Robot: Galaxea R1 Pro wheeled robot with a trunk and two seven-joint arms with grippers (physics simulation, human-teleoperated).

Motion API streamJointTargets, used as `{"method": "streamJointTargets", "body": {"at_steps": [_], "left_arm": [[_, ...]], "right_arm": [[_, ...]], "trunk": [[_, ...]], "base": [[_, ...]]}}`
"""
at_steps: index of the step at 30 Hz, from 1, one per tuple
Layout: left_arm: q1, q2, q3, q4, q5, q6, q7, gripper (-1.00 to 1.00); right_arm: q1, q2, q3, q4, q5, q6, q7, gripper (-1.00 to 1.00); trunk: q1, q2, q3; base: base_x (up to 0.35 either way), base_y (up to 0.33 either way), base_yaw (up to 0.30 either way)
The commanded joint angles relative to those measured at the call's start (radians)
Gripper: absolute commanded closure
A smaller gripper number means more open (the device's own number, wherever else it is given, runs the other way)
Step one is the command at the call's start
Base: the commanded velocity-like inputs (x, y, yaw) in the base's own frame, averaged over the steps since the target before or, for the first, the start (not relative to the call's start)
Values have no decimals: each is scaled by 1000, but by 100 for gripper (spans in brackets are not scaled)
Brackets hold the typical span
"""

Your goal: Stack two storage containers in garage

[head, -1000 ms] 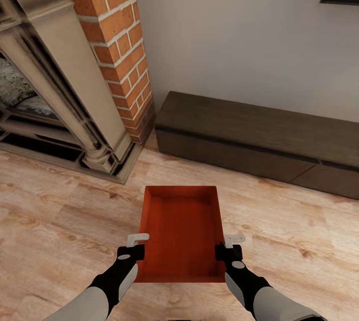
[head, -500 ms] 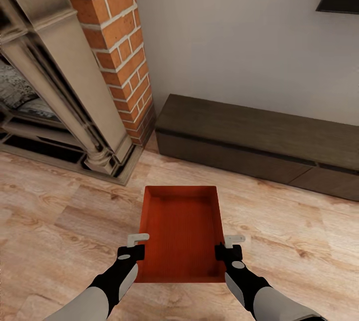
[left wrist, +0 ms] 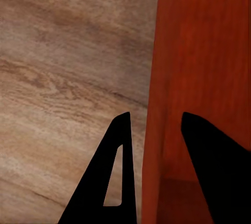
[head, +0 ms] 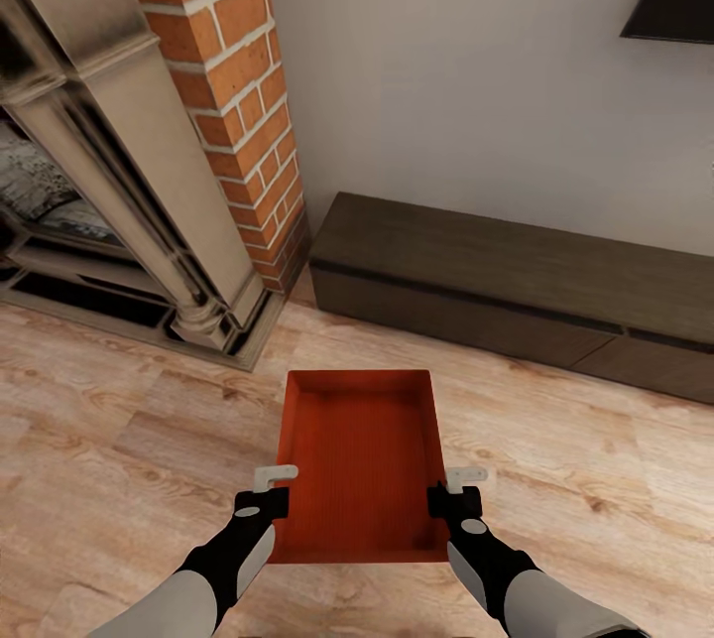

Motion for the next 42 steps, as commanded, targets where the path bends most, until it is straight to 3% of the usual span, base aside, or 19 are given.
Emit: {"method": "streamJointTargets", "body": {"at_steps": [1,42], "left_arm": [[0,1,-4,-2,5,6,9,100],[1,-2,-6,9,4,5,1,100]], "right_arm": [[-1,-1,-11,0,-9,-6,-4,100],[-1,-1,-11,0,-10,-6,-4,100]], "trunk": [[-4,7,3],[-161,294,131]], "base": [[0,0,0],[0,0,0]]}}
